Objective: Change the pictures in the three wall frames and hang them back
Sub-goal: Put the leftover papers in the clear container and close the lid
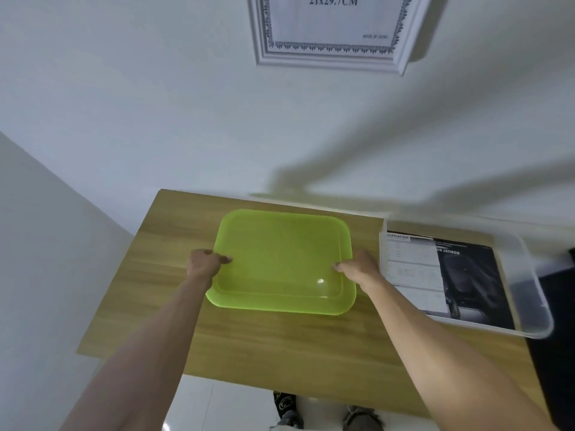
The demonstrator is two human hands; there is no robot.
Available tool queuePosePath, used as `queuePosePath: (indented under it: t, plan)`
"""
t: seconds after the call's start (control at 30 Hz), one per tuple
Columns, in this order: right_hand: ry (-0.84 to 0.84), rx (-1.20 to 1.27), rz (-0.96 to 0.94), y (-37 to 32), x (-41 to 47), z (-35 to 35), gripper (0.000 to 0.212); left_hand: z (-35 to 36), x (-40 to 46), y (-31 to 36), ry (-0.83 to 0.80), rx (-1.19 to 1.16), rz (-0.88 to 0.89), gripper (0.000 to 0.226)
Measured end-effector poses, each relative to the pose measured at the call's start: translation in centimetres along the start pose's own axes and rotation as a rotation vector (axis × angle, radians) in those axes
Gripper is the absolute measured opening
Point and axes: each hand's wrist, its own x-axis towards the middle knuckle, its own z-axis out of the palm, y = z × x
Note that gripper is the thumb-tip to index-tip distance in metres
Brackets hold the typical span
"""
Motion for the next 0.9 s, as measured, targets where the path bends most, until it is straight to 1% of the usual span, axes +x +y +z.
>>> queuePosePath:
  t: [0.07,0.13,0.23,0.3,0.4,0.5,0.57,0.67,0.83,0.9]
  plan:
    - [0.018,0.014,-0.032,-0.5,-0.1,-0.9,0.049,-1.0,-0.6,0.6,-0.043,-0.082,0.014,0.068]
    - [0.04,0.013,-0.063,-0.7,0.2,-2.1,0.045,-1.1,-1.7,1.7,-0.077,-0.145,0.04,0.057]
    - [0.093,0.007,-0.054,-0.1,0.1,-4.9,0.053,0.2,-4.7,3.7,-0.11,-0.191,0.062,0.03]
    - [0.151,0.007,-0.059,1.1,-0.1,-7.4,0.054,1.9,-6.6,4.8,-0.116,-0.198,0.084,0.021]
    - [0.218,0.026,-0.067,3.7,-1.0,-11.6,0.038,5.5,-9.4,6.0,-0.122,-0.196,0.123,0.02]
    - [0.244,0.043,-0.057,7.3,-1.7,-16.0,0.024,10.3,-12.4,6.7,-0.156,-0.181,0.151,0.021]
    - [0.266,0.046,-0.036,10.3,-1.8,-19.1,0.024,13.9,-14.3,6.9,-0.184,-0.153,0.159,0.026]
    - [0.299,0.015,0.0,14.4,-1.8,-23.6,0.026,19.2,-17.6,7.3,-0.199,-0.089,0.185,0.019]
    - [0.322,0.043,0.034,19.4,-1.2,-29.3,0.016,25.9,-22.5,8.0,-0.211,-0.027,0.22,0.019]
    - [0.314,0.039,0.034,20.6,-0.6,-30.7,0.014,27.5,-23.8,8.1,-0.19,-0.009,0.233,0.014]
